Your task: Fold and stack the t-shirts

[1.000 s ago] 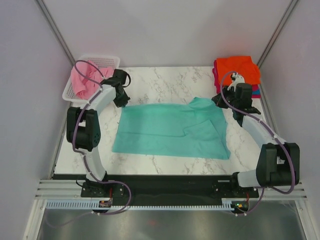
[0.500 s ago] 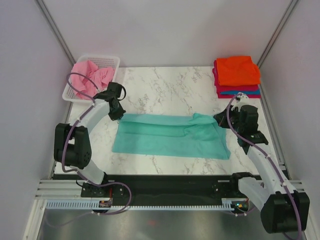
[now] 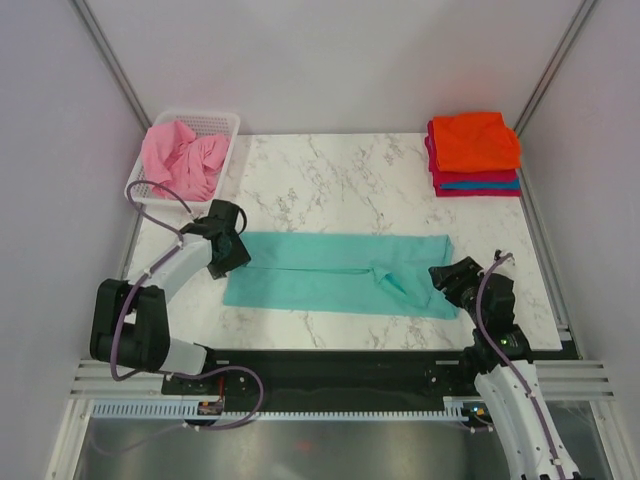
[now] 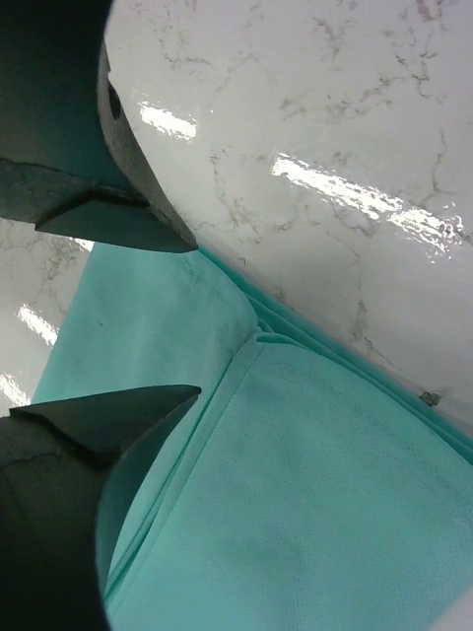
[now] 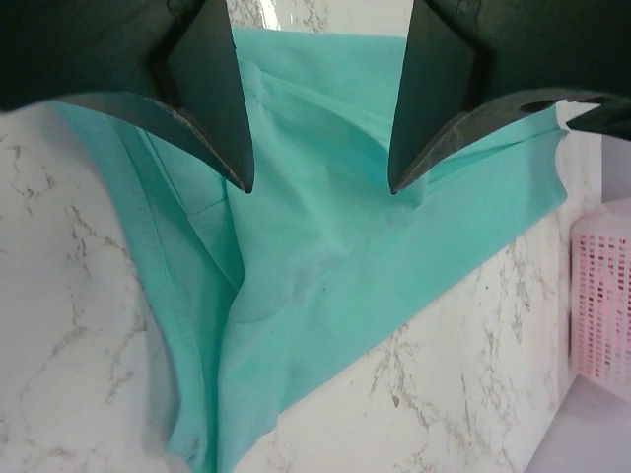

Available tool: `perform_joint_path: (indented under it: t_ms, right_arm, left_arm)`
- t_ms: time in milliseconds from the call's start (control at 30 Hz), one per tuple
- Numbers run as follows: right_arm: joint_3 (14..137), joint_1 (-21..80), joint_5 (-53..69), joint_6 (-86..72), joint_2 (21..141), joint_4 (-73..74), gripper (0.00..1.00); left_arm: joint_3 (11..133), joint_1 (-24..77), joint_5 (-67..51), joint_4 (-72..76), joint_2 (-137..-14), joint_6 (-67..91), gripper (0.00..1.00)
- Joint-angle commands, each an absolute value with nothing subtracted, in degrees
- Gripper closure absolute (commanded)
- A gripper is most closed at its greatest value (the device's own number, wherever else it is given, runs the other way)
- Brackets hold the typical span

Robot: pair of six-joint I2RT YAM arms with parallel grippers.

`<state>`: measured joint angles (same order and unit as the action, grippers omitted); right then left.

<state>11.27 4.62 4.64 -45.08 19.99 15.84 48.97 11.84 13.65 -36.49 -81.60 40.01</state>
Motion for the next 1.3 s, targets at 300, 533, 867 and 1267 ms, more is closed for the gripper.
perform_joint_path:
  t_ms: [300,533,867,1267]
  right_arm:
    - [14.2,7.2,5.8,-50.5,34.2,8.1,0.39]
    - [22.5,15.9,-3.4,-48.9,60.6,10.5,0.36]
    - [49.2,16.1,-2.3,-39.7,97.6,10.7,0.35]
    - [110.2,19.0,4.0,-37.7,140.3,27.9,0.36]
  left_arm:
    - [53.1,13.7,13.3,-30.0,-81.9,39.6,0.39]
    - [59.9,16.3,11.0,-30.3,-97.4,37.5,0.41]
    - [52.0,17.4,4.7,-30.1,-94.3,40.2,0.43]
    - [32.6,30.1,-11.4,-21.5,-78.5,53.1,0.42]
